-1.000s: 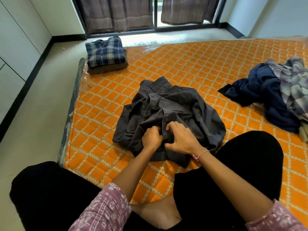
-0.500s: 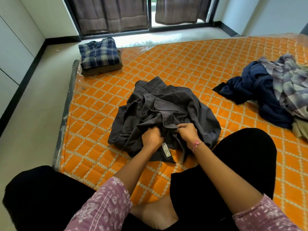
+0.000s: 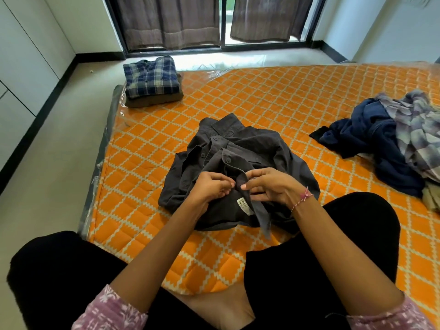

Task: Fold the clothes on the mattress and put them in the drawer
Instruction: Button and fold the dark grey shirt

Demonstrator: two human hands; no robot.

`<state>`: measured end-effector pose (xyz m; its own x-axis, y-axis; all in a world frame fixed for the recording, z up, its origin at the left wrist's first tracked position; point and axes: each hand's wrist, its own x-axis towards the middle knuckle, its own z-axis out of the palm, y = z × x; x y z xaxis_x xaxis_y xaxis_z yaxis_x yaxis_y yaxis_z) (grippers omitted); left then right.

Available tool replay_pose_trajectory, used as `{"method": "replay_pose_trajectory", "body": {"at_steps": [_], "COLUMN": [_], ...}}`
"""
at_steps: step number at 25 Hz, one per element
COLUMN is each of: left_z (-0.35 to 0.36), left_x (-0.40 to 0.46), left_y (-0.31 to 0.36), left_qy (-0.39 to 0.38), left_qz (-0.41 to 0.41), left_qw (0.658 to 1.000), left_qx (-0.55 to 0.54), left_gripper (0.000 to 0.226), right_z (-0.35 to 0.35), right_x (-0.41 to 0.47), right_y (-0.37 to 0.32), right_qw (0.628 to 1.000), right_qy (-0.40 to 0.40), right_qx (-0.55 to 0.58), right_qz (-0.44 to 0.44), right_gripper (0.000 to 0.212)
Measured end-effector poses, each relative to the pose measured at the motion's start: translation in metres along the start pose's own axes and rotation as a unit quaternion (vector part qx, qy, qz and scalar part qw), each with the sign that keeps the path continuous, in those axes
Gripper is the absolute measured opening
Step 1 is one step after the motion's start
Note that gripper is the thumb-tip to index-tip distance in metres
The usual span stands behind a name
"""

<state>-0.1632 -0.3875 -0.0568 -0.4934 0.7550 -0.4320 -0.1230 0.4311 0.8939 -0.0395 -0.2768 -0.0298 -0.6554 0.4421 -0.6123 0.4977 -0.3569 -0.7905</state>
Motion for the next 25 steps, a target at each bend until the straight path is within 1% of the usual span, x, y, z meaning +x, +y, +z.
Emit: {"method": "replay_pose_trajectory", "body": {"at_steps": [1,2,3,4,5,6,7,8,11,15,17,19,21,22,23,24,25], "left_z": [0.000,0.000,0.002,0.004,0.007,0.010,0.012,0.014,0.015,0.018,0.019,0.020,0.019,0.019,0.020,0.021,0.022], "left_x": [-0.003,-0.005,-0.008,-0.010,-0.012,-0.013,-0.014,-0.015,-0.018,-0.018,-0.017,-0.017,-0.017,-0.017,-0.017,-0.018,-0.018], "left_y": [0.000,-0.002,-0.004,-0.007,-0.009,-0.011,-0.013,-0.015,-0.017,-0.020,-0.023,-0.025,-0.026,-0.026,-0.026,-0.025,-0.024], "left_qy": [0.007,0.014,0.023,0.036,0.053,0.070,0.085,0.092,0.088,0.086,0.094,0.106,0.111,0.108,0.104,0.106,0.113], "left_qz": [0.007,0.019,0.037,0.059,0.077,0.090,0.098,0.103,0.109,0.135,0.151,0.162,0.165,0.165,0.165,0.164,0.161], "left_qw": [1.000,1.000,0.999,0.997,0.995,0.993,0.990,0.988,0.986,0.985,0.983,0.981,0.980,0.980,0.981,0.981,0.980], "left_qx": [-0.001,-0.004,-0.010,-0.019,-0.031,-0.044,-0.055,-0.067,-0.084,-0.063,-0.045,-0.026,-0.021,-0.021,-0.020,-0.017,-0.017], "left_gripper": [0.018,0.018,0.017,0.016,0.015,0.015,0.016,0.016,0.016,0.016,0.016,0.016,0.016,0.016,0.015,0.014,0.013], "right_z": [0.002,0.005,0.009,0.015,0.020,0.026,0.030,0.033,0.037,0.038,0.039,0.035,0.028,0.025,0.023,0.021,0.022], "right_x": [-0.003,-0.003,-0.003,-0.002,-0.002,-0.002,-0.002,-0.003,-0.007,-0.009,-0.006,-0.005,-0.005,-0.006,-0.006,-0.005,-0.003], "right_y": [0.000,0.002,0.006,0.010,0.014,0.017,0.020,0.022,0.025,0.026,0.027,0.025,0.023,0.022,0.023,0.024,0.026], "right_qw": [1.000,0.997,0.989,0.971,0.945,0.917,0.897,0.887,0.887,0.873,0.874,0.901,0.946,0.961,0.966,0.961,0.950], "right_qy": [0.008,0.041,0.093,0.157,0.218,0.262,0.290,0.303,0.303,0.328,0.328,0.294,0.231,0.201,0.187,0.195,0.214], "right_qx": [-0.015,-0.037,-0.073,-0.119,-0.170,-0.210,-0.233,-0.240,-0.227,-0.258,-0.262,-0.225,-0.122,-0.068,-0.048,-0.069,-0.113], "right_qz": [-0.017,-0.050,-0.090,-0.134,-0.178,-0.215,-0.239,-0.254,-0.266,-0.254,-0.246,-0.226,-0.192,-0.176,-0.173,-0.182,-0.199], "right_gripper": [0.020,0.020,0.018,0.016,0.015,0.014,0.013,0.013,0.016,0.018,0.018,0.016,0.017,0.020,0.021,0.021,0.021]}}
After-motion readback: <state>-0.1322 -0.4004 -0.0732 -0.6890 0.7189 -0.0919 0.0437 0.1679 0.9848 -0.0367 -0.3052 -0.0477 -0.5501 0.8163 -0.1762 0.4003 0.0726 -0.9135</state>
